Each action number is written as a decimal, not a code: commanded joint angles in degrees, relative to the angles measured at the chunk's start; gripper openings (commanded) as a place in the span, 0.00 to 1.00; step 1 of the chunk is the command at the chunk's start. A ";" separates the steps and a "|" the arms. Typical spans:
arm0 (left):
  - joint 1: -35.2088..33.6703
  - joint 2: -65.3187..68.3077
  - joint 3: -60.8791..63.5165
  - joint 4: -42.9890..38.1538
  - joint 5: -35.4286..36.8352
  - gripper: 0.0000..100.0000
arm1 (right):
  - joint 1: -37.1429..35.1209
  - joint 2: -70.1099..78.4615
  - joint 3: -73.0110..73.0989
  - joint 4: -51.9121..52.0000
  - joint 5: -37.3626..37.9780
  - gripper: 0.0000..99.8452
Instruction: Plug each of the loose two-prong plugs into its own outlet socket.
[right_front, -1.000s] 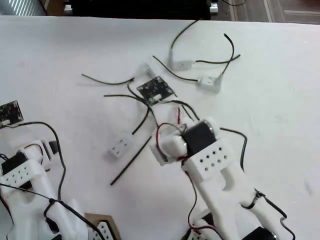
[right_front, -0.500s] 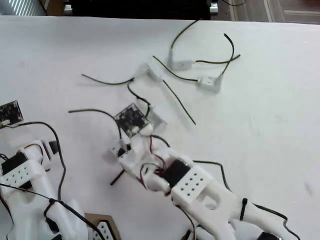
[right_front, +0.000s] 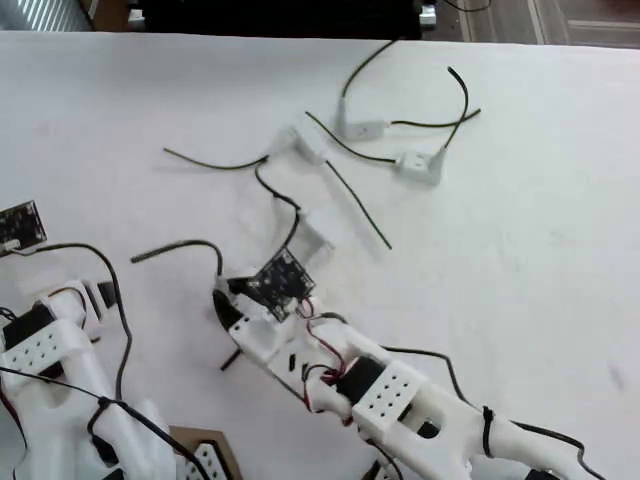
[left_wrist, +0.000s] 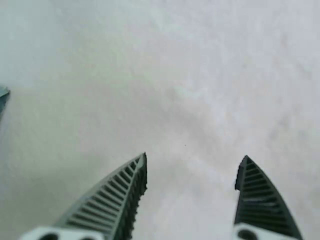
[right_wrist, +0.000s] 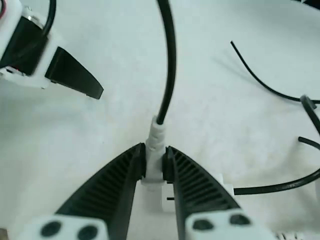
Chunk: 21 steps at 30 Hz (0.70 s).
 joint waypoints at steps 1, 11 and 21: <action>0.75 -1.19 -0.18 -0.97 0.00 0.28 | -0.04 4.97 -2.29 -1.89 0.53 0.02; 0.75 -1.10 -0.18 -0.97 0.00 0.28 | 0.13 20.97 -5.19 -14.55 1.14 0.02; 0.75 -1.10 -0.18 -0.97 0.00 0.28 | 1.71 22.55 -4.92 -20.00 5.45 0.02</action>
